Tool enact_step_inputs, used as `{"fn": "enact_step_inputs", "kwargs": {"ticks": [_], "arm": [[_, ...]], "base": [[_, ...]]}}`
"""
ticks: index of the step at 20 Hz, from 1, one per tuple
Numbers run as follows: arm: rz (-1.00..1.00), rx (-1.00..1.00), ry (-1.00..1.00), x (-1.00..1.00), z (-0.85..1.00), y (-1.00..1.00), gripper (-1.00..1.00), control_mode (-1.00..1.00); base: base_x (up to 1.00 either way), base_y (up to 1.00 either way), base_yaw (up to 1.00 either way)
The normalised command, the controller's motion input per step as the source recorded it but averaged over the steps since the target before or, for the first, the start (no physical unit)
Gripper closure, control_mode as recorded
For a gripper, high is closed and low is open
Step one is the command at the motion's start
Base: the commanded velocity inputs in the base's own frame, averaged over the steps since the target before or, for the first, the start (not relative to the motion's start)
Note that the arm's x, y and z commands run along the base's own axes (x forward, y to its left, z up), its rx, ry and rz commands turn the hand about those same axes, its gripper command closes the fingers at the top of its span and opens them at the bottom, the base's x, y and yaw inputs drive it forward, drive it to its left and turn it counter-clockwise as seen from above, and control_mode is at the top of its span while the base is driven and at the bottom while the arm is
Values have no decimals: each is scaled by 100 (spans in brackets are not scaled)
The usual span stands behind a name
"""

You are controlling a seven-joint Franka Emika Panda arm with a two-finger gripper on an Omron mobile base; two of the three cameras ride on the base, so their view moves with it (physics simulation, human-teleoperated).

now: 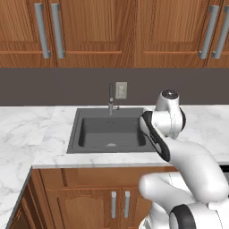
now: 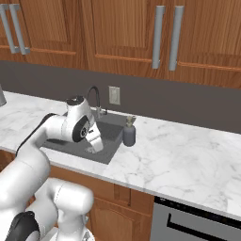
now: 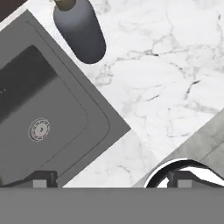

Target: Restock the sink supplies by placing the sponge and soap dispenser on the counter and next to the sink. Make sure the soap dispenser is upright.

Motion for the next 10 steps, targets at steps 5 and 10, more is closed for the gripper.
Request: {"fn": "enact_step_inputs", "kwargs": {"ticks": [5, 10], "arm": [[33, -11, 17, 4, -26, 55, -100, -100], [16, -2, 5, 0, -27, 8, -100, -100]], "base": [[0, 0, 0], [0, 0, 0]]}}
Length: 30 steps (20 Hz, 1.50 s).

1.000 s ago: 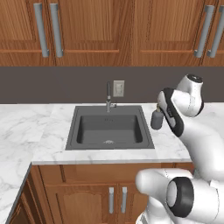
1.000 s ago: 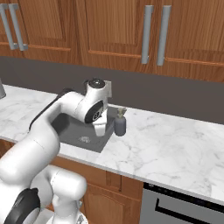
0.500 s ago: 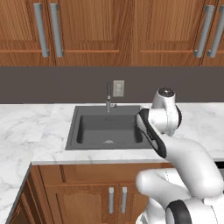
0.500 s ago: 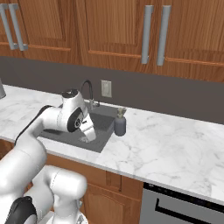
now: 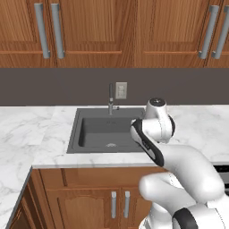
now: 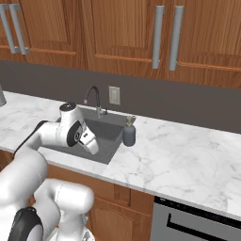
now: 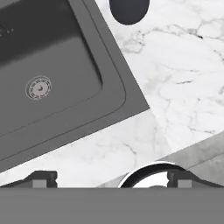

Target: Restock the sink supplies by placing the sponge and soap dispenser on the counter and next to the sink. Make sure the soap dispenser is upright.

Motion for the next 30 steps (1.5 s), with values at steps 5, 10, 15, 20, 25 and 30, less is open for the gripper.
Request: {"fn": "enact_step_inputs", "kwargs": {"ticks": [5, 10, 15, 20, 25, 30], "arm": [[2, -1, 0, -1, -1, 6, -100, 100], [0, 0, 0, 0, 0, 0, -100, 100], [0, 0, 0, 0, 0, 0, -100, 100], [0, 0, 0, 0, 0, 0, -100, 100], [0, 0, 0, 0, 0, 0, -100, 100], [0, 0, 0, 0, 0, 0, -100, 100]], "base": [[-42, 30, -4], [-71, 30, -37], [-48, 2, -66], [-23, 5, -86], [-9, 8, -93], [0, 9, -96]]}}
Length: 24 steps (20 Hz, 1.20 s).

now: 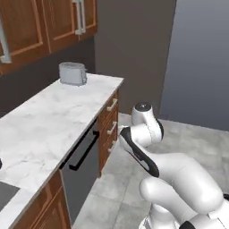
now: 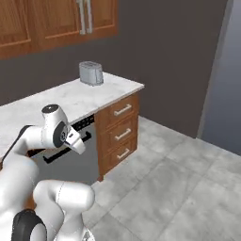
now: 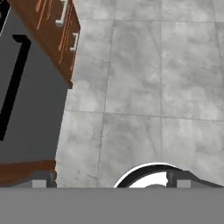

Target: Restock the sink supplies by placing the sponge and soap dispenser on the counter and next to the sink. Make sure the soap dispenser is upright.

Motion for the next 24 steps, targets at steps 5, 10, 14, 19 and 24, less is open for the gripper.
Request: {"fn": "enact_step_inputs", "kwargs": {"ticks": [5, 10, 14, 19, 24], "arm": [[0, 0, 0, 0, 0, 0, -100, 100], [0, 0, 0, 0, 0, 0, -100, 100], [0, 0, 0, 0, 0, 0, -100, 100], [0, 0, 0, 0, 0, 0, -100, 100], [0, 0, 0, 0, 0, 0, -100, 100]], "base": [[0, 6, -97], [0, 4, -97], [0, 5, -98], [0, 3, -96], [0, 0, -91]]}}
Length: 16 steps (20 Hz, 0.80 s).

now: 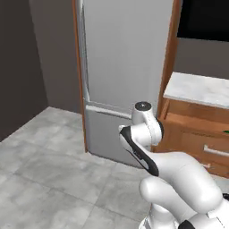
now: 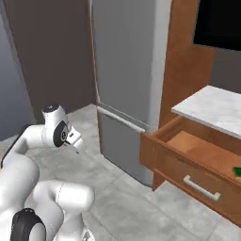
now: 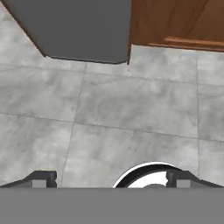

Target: Restock the sink supplies by placing the sponge and soap dispenser on the counter and next to the sink. Make sure the soap dispenser is upright.

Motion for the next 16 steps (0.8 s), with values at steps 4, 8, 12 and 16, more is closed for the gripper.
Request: {"fn": "enact_step_inputs", "kwargs": {"ticks": [4, 8, 12, 16], "arm": [[0, 0, 0, 0, 0, 0, -100, 100], [0, 0, 0, 0, 0, 0, -100, 100], [0, 0, 0, 0, 0, 0, -100, 100], [0, 0, 0, 0, 0, 0, -100, 100]], "base": [[9, -10, -80], [16, -29, -69], [49, -3, -56], [60, -2, -35]]}}
